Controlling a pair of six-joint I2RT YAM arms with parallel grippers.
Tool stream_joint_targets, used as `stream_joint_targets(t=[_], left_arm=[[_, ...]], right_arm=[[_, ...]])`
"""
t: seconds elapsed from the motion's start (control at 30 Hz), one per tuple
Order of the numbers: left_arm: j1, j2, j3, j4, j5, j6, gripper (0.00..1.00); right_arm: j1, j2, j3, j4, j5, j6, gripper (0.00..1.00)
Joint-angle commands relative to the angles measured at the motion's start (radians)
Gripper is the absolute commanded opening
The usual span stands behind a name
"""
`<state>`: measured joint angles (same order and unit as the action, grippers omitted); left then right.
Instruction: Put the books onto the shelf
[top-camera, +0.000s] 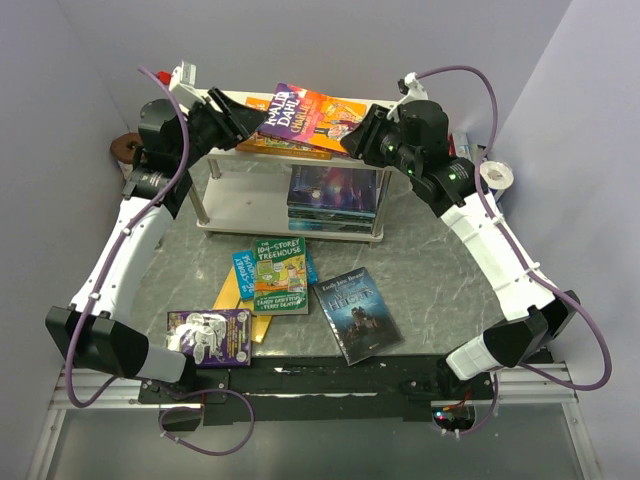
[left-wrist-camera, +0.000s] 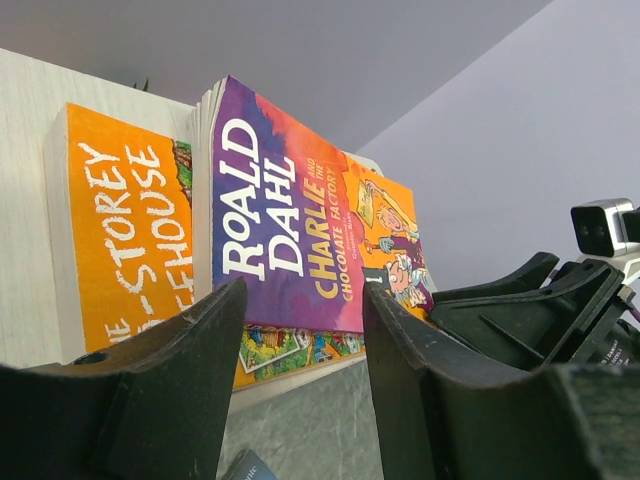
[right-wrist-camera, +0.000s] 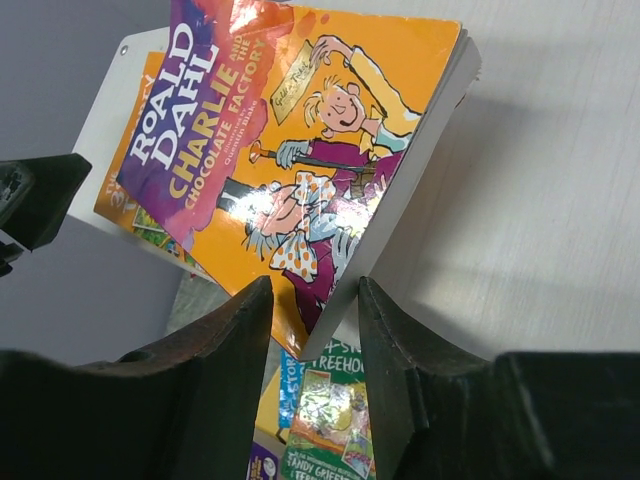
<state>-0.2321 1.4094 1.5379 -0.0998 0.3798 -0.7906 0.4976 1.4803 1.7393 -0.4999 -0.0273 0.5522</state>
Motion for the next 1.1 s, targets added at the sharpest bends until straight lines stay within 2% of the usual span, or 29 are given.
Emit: stream_joint_targets(t=[0.0,0.37,0.7,1.07], left_arm=[[0.005,0.002,0.034,0.058,0.021,-0.001,0.55],[0.017,0.020,0.033,0.031,-0.036,0.005,0.56],[0.017,0.049,0.048,-0.023,-0.051,0.014,0.53],[0.017,0.016,0.021,0.009,0.007,0.005,0.40]], right_arm=[[0.001,0.005,0.054,0.037,-0.010,-0.006,0.47],[0.001,0.011,0.068,0.037,-0.022,-0.011,0.47],[-0.001,0.021,0.069,0.041,-0.034,-0.008,0.47],[0.002,0.043,0.092,0.046,-0.052,-0.002,0.45]])
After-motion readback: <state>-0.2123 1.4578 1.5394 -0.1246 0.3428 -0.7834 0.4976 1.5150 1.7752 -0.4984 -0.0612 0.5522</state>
